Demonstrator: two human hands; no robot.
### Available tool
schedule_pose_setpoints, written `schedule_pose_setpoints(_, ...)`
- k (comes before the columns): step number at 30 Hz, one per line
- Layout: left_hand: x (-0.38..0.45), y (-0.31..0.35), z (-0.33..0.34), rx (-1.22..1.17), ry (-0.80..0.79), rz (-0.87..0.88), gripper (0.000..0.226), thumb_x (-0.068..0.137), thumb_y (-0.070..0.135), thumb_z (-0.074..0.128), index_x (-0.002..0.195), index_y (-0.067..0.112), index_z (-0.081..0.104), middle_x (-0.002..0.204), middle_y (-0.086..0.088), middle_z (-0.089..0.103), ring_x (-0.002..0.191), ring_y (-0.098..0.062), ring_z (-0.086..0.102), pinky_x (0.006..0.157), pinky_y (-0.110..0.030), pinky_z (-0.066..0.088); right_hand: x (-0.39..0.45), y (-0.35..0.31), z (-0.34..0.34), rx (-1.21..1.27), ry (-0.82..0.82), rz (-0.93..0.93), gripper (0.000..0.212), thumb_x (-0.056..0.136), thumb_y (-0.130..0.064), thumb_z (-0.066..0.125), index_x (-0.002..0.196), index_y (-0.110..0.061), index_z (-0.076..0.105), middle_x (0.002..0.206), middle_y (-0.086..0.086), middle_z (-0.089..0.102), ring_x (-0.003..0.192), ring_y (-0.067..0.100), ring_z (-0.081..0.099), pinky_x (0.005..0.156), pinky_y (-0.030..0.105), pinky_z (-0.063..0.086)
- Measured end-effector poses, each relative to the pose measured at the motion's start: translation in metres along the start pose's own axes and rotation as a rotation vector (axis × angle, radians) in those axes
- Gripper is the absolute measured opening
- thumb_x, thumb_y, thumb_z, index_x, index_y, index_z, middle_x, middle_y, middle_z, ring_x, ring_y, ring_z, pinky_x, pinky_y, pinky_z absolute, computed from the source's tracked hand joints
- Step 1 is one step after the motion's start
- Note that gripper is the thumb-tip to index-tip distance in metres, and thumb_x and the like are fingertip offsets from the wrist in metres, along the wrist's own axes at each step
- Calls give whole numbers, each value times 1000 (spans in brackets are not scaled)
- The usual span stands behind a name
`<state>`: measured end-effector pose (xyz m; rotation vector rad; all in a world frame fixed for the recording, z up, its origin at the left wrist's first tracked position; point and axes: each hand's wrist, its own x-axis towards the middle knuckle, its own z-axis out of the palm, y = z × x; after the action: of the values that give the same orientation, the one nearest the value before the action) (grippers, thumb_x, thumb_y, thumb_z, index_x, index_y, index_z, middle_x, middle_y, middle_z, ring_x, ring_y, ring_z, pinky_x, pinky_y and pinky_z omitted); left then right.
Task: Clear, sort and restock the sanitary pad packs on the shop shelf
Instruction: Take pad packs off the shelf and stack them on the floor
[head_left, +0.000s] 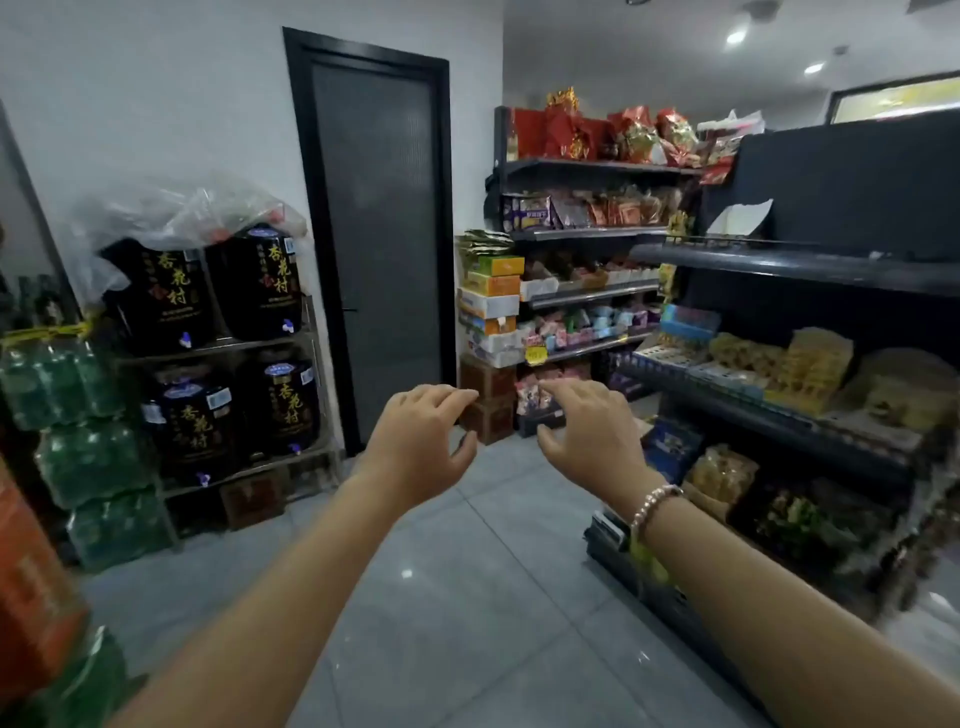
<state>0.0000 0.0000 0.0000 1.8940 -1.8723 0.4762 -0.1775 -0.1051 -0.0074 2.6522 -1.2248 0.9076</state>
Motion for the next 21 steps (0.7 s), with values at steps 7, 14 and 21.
schedule_pose_setpoints(7, 87, -77, 76, 113, -79, 0, 63, 98, 47, 38, 154, 28, 15, 162, 4, 12, 149, -13, 6, 118, -36, -5, 94, 23, 79, -130, -13, 38, 60, 94, -39, 51, 148, -19, 36, 153, 4, 37, 143, 23, 28, 117, 41, 17)
schedule_pose_setpoints(14, 181, -141, 134, 56, -118, 27, 62, 98, 44, 41, 153, 27, 19, 161, 3, 18, 148, -14, 12, 119, -34, 1, 188, 53, 144, -149, -51, 83, 63, 94, -40, 49, 150, -20, 31, 157, 2, 30, 145, 21, 24, 119, 41, 14)
schedule_pose_setpoints(21, 283, -191, 203, 6, -130, 34, 63, 97, 45, 44, 152, 28, 22, 160, 1, 22, 148, -16, 16, 120, -35, 6, 286, 96, 213, -170, -90, 92, 63, 94, -42, 47, 151, -23, 29, 157, -1, 30, 145, 18, 24, 118, 37, 13)
